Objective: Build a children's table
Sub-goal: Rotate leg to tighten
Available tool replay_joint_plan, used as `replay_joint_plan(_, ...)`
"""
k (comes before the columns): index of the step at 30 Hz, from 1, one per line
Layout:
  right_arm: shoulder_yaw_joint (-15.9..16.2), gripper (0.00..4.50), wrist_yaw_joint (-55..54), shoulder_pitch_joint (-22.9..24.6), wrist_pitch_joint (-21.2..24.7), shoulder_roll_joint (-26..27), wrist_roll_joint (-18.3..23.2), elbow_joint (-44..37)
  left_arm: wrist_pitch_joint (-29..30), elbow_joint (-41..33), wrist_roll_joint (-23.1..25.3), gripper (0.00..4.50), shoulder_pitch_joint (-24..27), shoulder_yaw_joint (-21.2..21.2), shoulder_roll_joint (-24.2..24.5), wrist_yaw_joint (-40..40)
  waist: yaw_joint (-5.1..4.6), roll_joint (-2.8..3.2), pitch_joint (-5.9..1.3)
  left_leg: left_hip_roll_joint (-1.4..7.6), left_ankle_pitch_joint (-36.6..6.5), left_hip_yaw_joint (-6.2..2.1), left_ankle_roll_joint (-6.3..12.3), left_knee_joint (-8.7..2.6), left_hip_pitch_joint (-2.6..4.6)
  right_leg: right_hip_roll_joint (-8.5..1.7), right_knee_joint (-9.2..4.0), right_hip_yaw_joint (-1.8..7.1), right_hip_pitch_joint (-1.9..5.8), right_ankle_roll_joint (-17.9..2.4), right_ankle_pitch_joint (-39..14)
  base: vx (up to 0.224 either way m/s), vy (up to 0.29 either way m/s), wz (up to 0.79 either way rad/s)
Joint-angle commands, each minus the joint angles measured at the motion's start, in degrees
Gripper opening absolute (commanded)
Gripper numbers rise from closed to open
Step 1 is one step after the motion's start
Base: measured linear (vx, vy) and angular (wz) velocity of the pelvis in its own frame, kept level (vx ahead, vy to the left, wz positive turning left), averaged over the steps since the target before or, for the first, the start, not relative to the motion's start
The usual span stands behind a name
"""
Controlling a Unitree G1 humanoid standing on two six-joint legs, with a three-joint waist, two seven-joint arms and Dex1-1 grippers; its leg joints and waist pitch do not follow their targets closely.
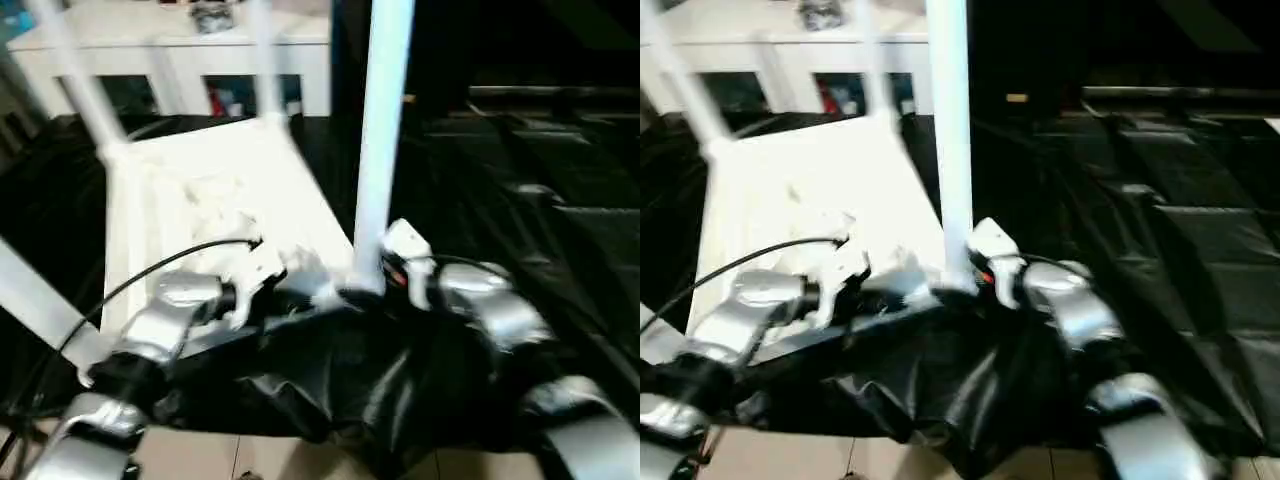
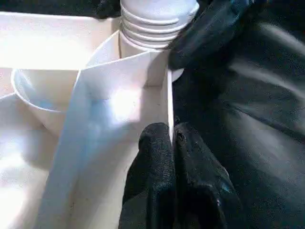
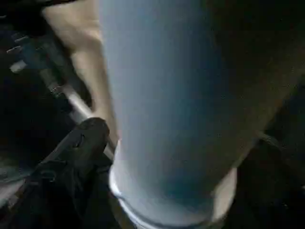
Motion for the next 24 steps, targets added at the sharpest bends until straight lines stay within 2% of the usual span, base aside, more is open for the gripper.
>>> replay_joint_plan(1,1.67,4.25,5.57,1.05,1.58,-1.48,1.51,-2.98,-0.75,-1.65,-1.18,0.00,0.50,-2.20,-0.03,-4.68,0.04,-0.70,-3.65,0.91,-10.02,0.67,5.52,-3.46,0.71,-2.30,-3.33,1.53,2.82,-15.97,-5.11,0.000,0.000,0.00)
replay_joint_plan(2,2.01,4.25,6.37,1.28,1.87,-1.90,1.81,-3.51,-0.73,-1.67,-1.24,0.00,0.53,-2.19,0.14,-5.00,-0.01,-0.74,-3.51,0.85,-10.54,0.65,5.36,-3.57,0.57,-2.25,-3.42,1.50,2.88,-15.83,-5.90,0.000,0.000,0.00)
replay_joint_plan(3,2.73,4.25,8.11,1.74,2.43,-2.76,2.38,-4.62,-0.61,-1.79,-1.47,0.00,0.58,-2.20,0.52,-5.82,0.20,-0.74,-3.39,0.92,-11.70,0.65,4.72,-3.71,0.82,-2.28,-3.67,1.54,2.72,-15.42,-7.76,0.000,0.000,0.00)
replay_joint_plan(4,3.10,4.25,8.89,1.93,2.64,-2.94,2.62,-5.20,-0.56,-2.14,-1.65,0.00,0.70,-2.20,0.87,-6.32,0.16,-1.95,-3.21,0.90,-12.56,0.72,4.35,-3.88,0.68,-2.30,-3.89,1.59,2.85,-14.75,-9.83,0.000,0.000,0.00)
replay_joint_plan(5,3.23,4.25,9.22,2.01,2.70,-2.96,2.68,-5.44,-0.53,-2.33,-1.74,0.00,0.76,-2.20,1.03,-6.54,0.43,-1.41,-3.20,0.92,-12.99,0.54,3.62,-4.06,0.72,-2.57,-3.81,1.65,2.81,-14.03,-12.29,0.000,0.000,0.00)
replay_joint_plan(6,3.26,4.10,9.29,2.04,2.74,-2.91,2.73,-5.55,-0.43,-2.44,-1.79,0.00,0.80,-2.22,1.11,-6.67,0.38,-1.26,-3.14,0.98,-13.39,0.54,3.27,-4.10,0.79,-2.62,-3.94,1.71,2.58,-13.85,-13.15,0.000,0.000,0.00)
replay_joint_plan(9,3.13,3.91,10.22,2.35,4.17,-2.13,2.97,-7.02,0.46,-3.58,-2.10,0.00,1.17,-2.51,1.97,-8.19,0.28,-1.53,-3.12,0.89,-13.35,0.45,2.48,-4.22,0.68,-2.54,-3.91,1.76,2.68,-13.57,-12.63,0.000,0.000,0.00)
replay_joint_plan(13,3.15,3.54,10.65,2.67,4.82,-1.67,2.67,-7.53,0.39,-3.73,-1.85,0.00,1.44,-2.51,1.82,-8.26,0.33,-1.54,-3.32,0.83,-10.59,0.51,3.02,-3.94,0.53,-2.49,-3.50,1.74,2.83,-14.32,-8.10,0.000,0.000,0.00)
replay_joint_plan(18,3.56,3.23,9.37,3.64,5.89,-1.04,3.03,-8.15,0.75,-3.26,-1.92,0.00,1.25,-1.87,0.73,-6.35,0.55,-1.60,-3.33,0.80,-10.14,0.62,3.36,-3.84,0.61,-2.49,-3.51,1.75,2.81,-14.57,-7.65,0.000,0.000,0.00)
replay_joint_plan(21,2.34,2.95,5.68,3.99,5.94,0.91,2.78,-6.96,1.15,-2.54,-1.46,0.00,0.61,-1.08,-0.41,-3.14,0.77,-1.63,-3.12,0.80,-11.34,0.54,2.63,-4.06,0.60,-2.56,-3.76,1.76,2.75,-13.89,-10.21,0.000,0.000,0.00)
replay_joint_plan(23,0.48,2.90,-1.20,3.15,5.64,3.79,1.81,-3.47,1.92,-1.23,-0.52,0.00,-0.45,-0.16,-1.99,1.36,0.39,-1.70,-2.81,0.67,-14.15,0.49,1.22,-4.32,0.77,-2.67,-4.35,1.90,2.43,-12.54,-15.64,0.000,0.000,0.00)
replay_joint_plan(24,-1.32,2.85,-8.00,2.04,5.63,6.56,1.24,0.04,2.77,-0.20,0.30,0.00,-1.45,0.61,-3.65,5.45,0.31,-1.68,-2.76,0.65,-14.70,0.36,0.66,-4.44,0.78,-2.78,-4.42,1.87,2.46,-12.12,-17.22,0.000,0.000,0.00)
